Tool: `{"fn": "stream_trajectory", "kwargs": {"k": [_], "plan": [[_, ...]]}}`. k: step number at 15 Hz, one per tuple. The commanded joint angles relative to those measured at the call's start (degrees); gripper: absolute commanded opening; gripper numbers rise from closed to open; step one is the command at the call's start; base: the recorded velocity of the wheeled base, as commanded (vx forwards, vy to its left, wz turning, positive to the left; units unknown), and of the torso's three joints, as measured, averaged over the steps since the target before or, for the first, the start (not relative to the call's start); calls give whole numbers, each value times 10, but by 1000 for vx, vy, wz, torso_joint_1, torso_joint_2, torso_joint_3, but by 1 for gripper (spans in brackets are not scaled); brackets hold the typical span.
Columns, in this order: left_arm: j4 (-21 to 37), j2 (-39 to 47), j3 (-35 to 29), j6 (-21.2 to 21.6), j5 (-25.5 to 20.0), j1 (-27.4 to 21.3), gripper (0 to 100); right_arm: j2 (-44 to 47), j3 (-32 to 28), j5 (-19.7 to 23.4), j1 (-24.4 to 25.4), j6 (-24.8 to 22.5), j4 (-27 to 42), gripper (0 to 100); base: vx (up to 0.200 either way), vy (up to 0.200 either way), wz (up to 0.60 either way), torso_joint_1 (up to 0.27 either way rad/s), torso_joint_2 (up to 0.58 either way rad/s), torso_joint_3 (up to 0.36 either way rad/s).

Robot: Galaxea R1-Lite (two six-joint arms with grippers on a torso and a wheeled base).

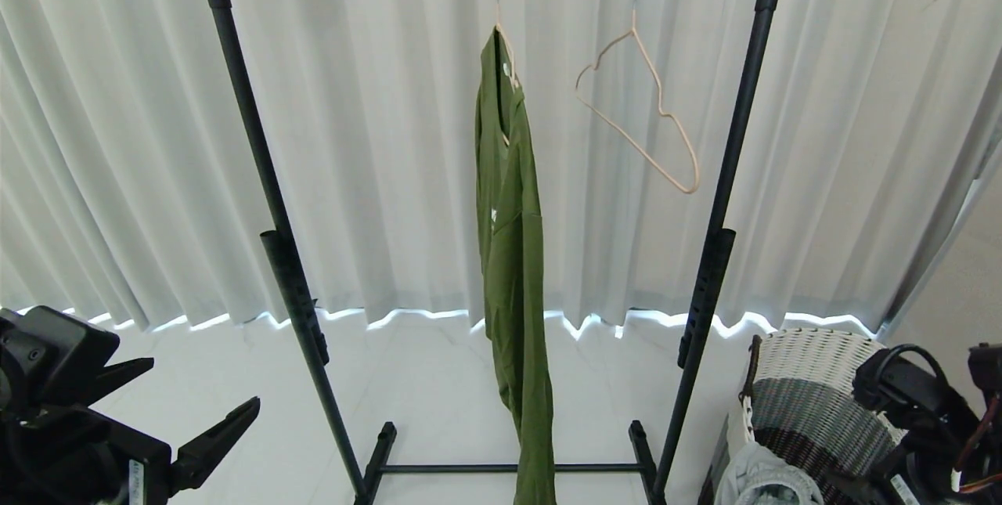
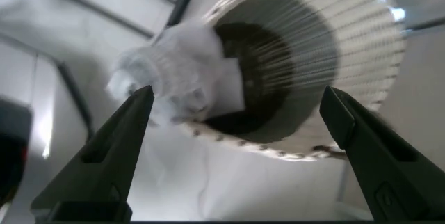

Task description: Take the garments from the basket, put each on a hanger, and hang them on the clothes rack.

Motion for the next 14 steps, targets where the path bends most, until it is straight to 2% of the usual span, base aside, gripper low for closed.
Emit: {"fn": "stream_trajectory", "kwargs": {"k": [1,4,7,12,14], "plan": [[0,16,-3,0,-1,-1,100,52,39,8,4,4,-28,100,0,0,0,0,0,0],[1,20,2,2,-1,-1,100,142,51,8,4,51,-136,100,0,0,0,0,0,0],[1,20,10,4,-1,-2,100,212,61,8,11,57,-205,100,0,0,0,0,0,0],[0,11,27,4,0,-28,100,272,59,5,12,61,-234,100,0,0,0,0,0,0],[1,10,27,5,1,-27,100,298,51,-13,9,65,-235,100,0,0,0,0,0,0]]}}
